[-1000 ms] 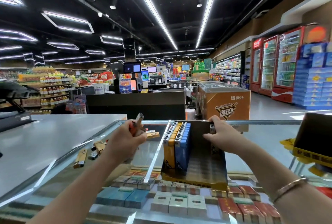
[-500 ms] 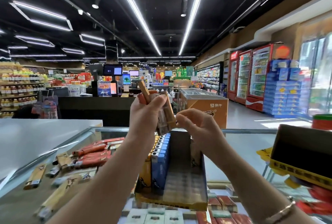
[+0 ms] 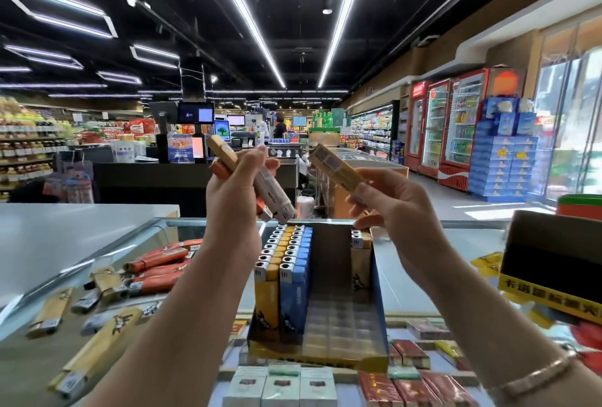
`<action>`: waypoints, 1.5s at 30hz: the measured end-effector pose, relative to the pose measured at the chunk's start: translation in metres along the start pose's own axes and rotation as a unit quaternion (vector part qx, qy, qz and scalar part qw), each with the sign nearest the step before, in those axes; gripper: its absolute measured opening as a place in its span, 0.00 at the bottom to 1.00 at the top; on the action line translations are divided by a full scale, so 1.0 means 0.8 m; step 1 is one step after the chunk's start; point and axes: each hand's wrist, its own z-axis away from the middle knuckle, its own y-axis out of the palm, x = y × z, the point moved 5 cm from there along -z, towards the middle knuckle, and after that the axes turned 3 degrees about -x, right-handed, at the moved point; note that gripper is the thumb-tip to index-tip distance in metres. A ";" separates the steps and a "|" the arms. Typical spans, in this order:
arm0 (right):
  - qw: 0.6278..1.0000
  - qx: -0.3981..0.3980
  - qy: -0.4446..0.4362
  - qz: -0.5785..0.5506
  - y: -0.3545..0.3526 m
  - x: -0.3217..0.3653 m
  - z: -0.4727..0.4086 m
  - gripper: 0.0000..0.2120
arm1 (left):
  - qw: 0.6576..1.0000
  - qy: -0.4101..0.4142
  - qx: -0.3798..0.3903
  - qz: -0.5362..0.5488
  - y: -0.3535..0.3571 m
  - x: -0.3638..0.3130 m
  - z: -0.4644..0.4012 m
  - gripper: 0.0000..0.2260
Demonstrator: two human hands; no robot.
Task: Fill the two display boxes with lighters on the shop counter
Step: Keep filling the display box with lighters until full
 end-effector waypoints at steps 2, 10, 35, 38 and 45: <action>1.000 -0.019 0.010 0.017 -0.007 -0.001 -0.003 0.10 | 1.000 -0.006 -0.011 0.003 -0.006 0.002 -0.003 0.02; 0.993 0.018 0.096 0.062 -0.015 -0.013 -0.005 0.05 | 0.998 -0.057 0.030 -0.004 0.000 0.010 0.002 0.19; 0.886 0.173 -0.063 0.425 0.005 -0.019 -0.002 0.10 | 0.977 -0.111 0.167 -0.080 0.013 0.033 0.002 0.13; 0.871 0.184 -0.079 0.448 0.007 -0.017 0.000 0.11 | 0.975 -0.134 0.157 -0.079 0.010 0.038 0.001 0.09; 0.857 0.167 -0.097 0.478 0.003 -0.014 -0.004 0.09 | 0.980 -0.136 0.123 -0.073 0.006 0.040 -0.001 0.04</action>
